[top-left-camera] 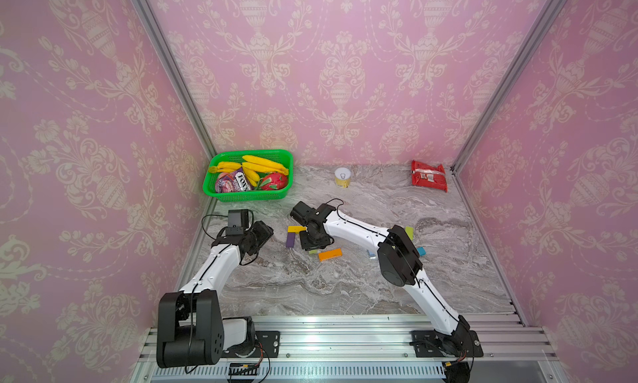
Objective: Assemble the letter p with building blocks
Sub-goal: Assemble the building block at the center of the board.
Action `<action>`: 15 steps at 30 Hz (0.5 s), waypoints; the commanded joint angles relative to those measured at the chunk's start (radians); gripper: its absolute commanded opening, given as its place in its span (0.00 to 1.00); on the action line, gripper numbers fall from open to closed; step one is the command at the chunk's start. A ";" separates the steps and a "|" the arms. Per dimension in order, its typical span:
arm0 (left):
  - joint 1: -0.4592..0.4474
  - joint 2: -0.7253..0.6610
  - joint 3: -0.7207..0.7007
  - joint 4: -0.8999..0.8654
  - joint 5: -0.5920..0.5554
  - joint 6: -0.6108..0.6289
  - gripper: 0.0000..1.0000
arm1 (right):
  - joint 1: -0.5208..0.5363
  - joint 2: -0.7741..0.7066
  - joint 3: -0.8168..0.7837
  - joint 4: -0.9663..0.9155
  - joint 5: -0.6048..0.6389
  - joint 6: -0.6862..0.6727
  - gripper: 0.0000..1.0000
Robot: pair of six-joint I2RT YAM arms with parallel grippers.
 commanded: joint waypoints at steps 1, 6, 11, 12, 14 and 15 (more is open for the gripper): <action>0.009 0.022 -0.014 0.015 0.005 0.008 0.60 | 0.007 0.054 0.082 -0.032 -0.030 -0.005 0.20; 0.009 0.054 -0.006 0.030 0.006 0.008 0.60 | 0.001 0.071 0.107 -0.031 -0.043 -0.005 0.20; 0.009 0.075 0.005 0.041 0.010 0.008 0.60 | -0.005 0.082 0.134 -0.044 -0.036 -0.002 0.20; 0.009 0.078 0.006 0.042 0.011 0.009 0.60 | -0.006 0.084 0.136 -0.044 -0.034 -0.002 0.21; 0.009 0.084 0.006 0.044 0.014 0.011 0.60 | -0.006 0.087 0.141 -0.044 -0.035 -0.002 0.21; 0.009 0.086 0.003 0.045 0.014 0.012 0.60 | -0.005 0.088 0.146 -0.043 -0.036 -0.001 0.21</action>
